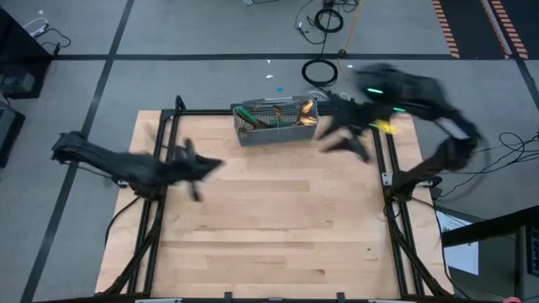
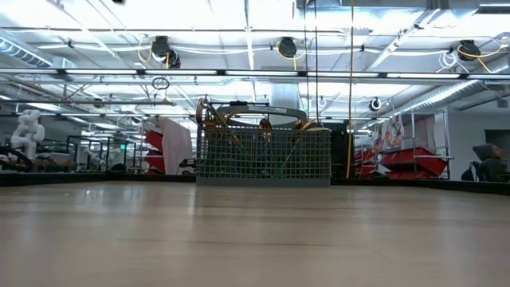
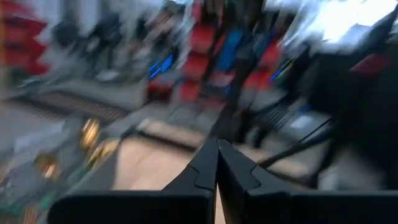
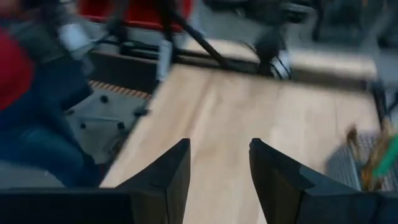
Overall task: Sort silverware
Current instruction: Return to Home Position
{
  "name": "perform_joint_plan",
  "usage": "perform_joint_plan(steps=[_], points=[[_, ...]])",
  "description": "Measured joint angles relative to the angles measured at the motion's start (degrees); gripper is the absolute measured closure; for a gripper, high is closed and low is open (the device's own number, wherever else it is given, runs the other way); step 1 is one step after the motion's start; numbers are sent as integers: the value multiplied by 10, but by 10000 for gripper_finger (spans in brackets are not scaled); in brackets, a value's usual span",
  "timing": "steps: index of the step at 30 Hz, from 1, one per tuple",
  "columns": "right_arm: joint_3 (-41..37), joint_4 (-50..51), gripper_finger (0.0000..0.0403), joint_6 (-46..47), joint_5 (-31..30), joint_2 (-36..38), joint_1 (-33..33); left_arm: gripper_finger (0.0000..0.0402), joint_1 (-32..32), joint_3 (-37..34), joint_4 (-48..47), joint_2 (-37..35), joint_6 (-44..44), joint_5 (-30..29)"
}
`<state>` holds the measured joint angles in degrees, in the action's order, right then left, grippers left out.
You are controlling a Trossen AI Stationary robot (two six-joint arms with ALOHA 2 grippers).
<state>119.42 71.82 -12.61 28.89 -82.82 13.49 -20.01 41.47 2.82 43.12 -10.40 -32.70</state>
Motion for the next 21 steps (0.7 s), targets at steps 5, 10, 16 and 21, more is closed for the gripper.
perform_joint_plan(steps=[5,10,16,21], points=[[-136,-78,257,-46,29,166,-34,393,0,0,-93,-210,4,53],[-446,-328,271,14,58,377,-38,393,0,-9,-131,-339,35,87],[-798,-611,289,157,-56,622,-37,393,0,-46,-208,-401,31,59],[-965,-755,296,233,-64,781,-37,393,0,-84,-251,-429,4,32]])
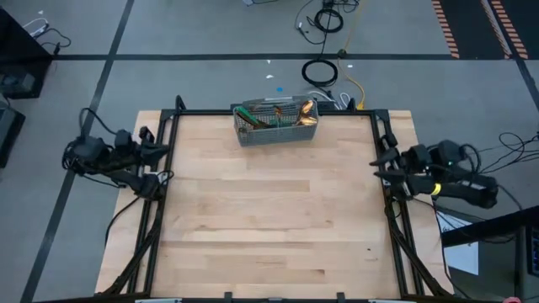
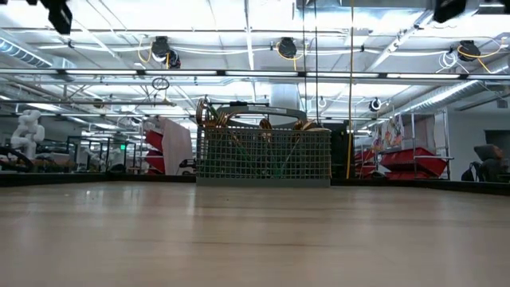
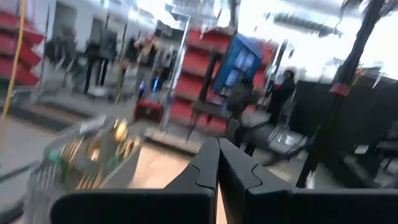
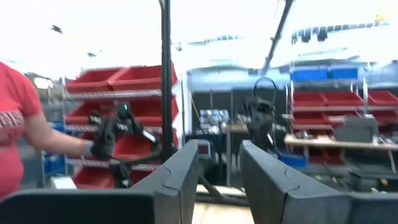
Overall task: Sort silverware
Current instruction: Return to Home Position
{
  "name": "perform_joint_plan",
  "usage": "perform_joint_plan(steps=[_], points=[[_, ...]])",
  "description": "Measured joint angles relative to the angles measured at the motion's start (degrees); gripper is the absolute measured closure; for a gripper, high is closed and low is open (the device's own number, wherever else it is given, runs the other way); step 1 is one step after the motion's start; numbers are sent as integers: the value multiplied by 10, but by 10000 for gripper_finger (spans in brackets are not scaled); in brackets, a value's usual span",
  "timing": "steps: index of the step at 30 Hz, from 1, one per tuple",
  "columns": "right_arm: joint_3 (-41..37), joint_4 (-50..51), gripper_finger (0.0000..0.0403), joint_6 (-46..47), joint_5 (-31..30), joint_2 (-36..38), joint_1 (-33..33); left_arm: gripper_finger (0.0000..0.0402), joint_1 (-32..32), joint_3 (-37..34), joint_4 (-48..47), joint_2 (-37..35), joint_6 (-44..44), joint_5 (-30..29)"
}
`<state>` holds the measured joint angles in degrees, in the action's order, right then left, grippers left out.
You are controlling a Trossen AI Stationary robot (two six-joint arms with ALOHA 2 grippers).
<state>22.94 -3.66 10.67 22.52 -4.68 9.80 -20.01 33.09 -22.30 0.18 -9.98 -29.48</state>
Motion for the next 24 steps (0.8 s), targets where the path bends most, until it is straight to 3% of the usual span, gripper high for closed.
perform_joint_plan(steps=[2,8,12,15,24], points=[[-40,-20,298,11,-1,47,0,393,0,-8,-34,0,-15,-7],[-105,-69,298,37,31,27,-3,393,0,-61,-56,-1,-46,-9],[-166,-141,298,59,33,40,-7,393,0,-128,-15,-1,-75,-1],[-217,-209,298,66,32,45,-8,393,0,-182,56,-1,-91,10],[-222,-158,298,61,30,40,-9,393,0,-323,254,-1,-104,36]])
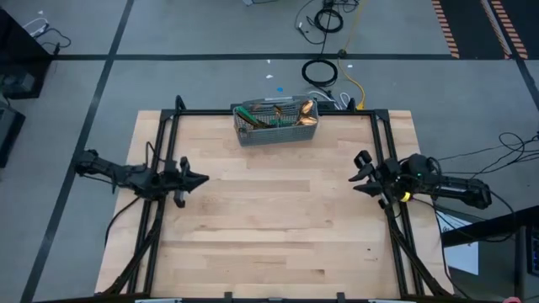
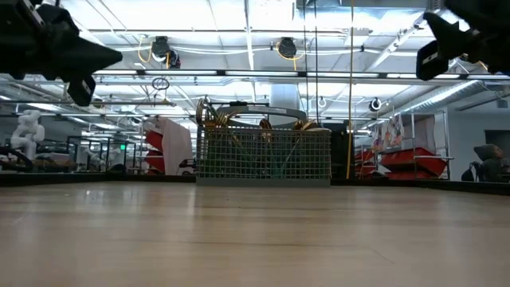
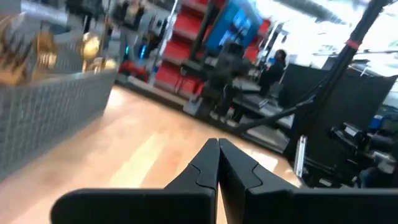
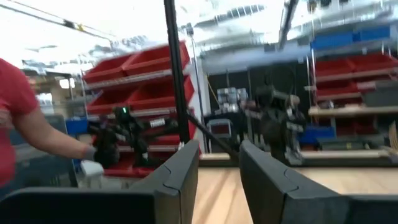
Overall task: Sort silverware
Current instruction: Return to Home Position
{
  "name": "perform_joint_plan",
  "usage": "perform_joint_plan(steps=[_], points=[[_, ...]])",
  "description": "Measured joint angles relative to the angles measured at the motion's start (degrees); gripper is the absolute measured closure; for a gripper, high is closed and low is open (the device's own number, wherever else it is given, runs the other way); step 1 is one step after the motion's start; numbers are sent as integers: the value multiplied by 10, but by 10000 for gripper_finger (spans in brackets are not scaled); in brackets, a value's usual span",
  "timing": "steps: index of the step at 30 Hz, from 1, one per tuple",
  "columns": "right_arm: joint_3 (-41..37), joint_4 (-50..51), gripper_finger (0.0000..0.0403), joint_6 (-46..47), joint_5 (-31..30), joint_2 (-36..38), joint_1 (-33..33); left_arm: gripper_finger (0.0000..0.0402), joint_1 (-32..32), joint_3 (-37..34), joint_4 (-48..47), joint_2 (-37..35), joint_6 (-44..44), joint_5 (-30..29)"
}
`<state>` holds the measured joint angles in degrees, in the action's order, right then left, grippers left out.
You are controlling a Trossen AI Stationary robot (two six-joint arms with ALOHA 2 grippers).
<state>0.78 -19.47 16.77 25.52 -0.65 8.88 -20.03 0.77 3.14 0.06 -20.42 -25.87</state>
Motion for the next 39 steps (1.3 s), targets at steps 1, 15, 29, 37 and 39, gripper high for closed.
perform_joint_plan(steps=[1,15,29,37,39], points=[[0,13,298,-3,0,0,0,393,0,-4,13,4,9,1],[0,122,298,-10,0,-2,0,393,0,-4,11,14,74,10],[0,122,298,-10,0,-2,0,393,0,-4,10,14,74,11],[0,122,298,-10,0,-2,0,393,0,-5,10,14,74,11],[0,122,298,-10,0,-2,0,393,0,-5,10,14,74,11]])
